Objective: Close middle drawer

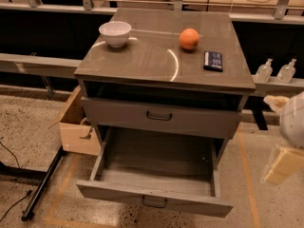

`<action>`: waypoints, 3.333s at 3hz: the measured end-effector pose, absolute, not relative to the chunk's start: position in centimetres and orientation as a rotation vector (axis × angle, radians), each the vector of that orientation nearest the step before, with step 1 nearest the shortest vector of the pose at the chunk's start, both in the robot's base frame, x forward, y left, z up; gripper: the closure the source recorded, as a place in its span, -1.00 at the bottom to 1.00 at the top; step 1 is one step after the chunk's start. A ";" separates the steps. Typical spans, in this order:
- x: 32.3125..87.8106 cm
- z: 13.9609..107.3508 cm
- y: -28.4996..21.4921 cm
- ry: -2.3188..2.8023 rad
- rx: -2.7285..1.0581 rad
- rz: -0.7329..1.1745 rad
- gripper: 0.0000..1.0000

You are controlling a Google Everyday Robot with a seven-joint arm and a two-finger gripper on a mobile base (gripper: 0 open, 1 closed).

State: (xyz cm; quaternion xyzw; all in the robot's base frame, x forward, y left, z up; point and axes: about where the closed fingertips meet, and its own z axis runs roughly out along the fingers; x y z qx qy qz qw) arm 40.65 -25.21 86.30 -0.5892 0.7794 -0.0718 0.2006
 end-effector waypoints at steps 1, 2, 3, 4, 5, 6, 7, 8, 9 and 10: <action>40.0 77.7 -26.4 2.220 -1.616 -0.151 -1.00; 41.5 77.8 -26.4 2.179 -1.577 -0.201 -1.00; 41.4 77.7 -26.4 2.182 -1.578 -0.193 -1.00; 41.3 74.5 -26.2 2.201 -1.566 -0.153 -0.67; 40.3 69.0 -25.7 2.194 -1.552 -0.062 -0.20; 38.3 63.5 -24.8 2.179 -1.524 0.072 0.27; 35.5 55.8 -23.2 2.137 -1.487 0.255 0.89; 33.2 50.8 -20.8 2.090 -1.494 0.396 1.00; 33.2 50.8 -20.8 2.090 -1.494 0.396 1.00; 33.6 49.5 -20.4 2.106 -1.467 0.380 1.00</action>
Offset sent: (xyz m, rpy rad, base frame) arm -0.0065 -0.0095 -0.0671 0.0207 0.0337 -0.0211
